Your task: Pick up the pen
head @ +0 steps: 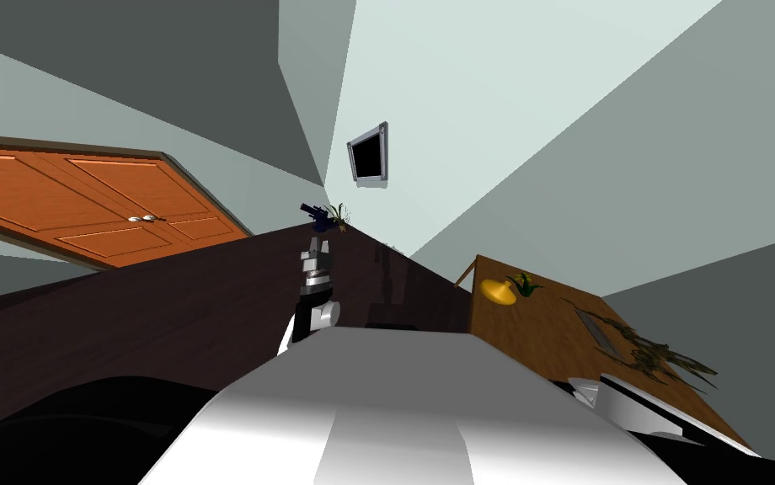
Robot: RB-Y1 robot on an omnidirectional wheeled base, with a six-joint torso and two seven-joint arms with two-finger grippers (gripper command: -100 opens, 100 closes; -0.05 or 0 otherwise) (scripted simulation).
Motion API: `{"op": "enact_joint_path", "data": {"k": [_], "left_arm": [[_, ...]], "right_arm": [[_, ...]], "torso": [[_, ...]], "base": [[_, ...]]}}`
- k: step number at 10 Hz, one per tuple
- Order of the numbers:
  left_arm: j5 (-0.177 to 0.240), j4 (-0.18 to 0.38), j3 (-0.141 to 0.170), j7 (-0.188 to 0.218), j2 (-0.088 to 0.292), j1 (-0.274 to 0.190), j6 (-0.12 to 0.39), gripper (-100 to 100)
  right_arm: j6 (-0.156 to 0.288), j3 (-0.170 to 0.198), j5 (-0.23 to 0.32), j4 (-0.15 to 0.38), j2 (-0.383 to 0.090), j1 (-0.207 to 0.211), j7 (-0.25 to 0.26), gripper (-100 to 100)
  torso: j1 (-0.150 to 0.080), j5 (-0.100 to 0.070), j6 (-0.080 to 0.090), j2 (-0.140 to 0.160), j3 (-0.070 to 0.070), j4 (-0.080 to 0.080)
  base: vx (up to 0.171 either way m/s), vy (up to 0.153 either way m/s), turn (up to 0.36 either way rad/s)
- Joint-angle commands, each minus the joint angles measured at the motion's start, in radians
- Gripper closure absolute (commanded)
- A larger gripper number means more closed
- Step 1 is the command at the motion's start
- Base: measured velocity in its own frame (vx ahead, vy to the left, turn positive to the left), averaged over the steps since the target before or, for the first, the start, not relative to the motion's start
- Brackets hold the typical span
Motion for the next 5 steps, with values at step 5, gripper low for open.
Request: {"op": "enact_joint_path", "data": {"k": [5], "left_arm": [[0.0,0.0,0.0,0.0,0.0,0.0,0.0,0]], "right_arm": [[0.003,-0.021,-0.056,0.076,0.04,0.023,0.149,-100]], "torso": [[-0.003,0.0,0.002,-0.004,-0.003,-0.002]], "base": [[0.064,-0.012,-0.04]]}}
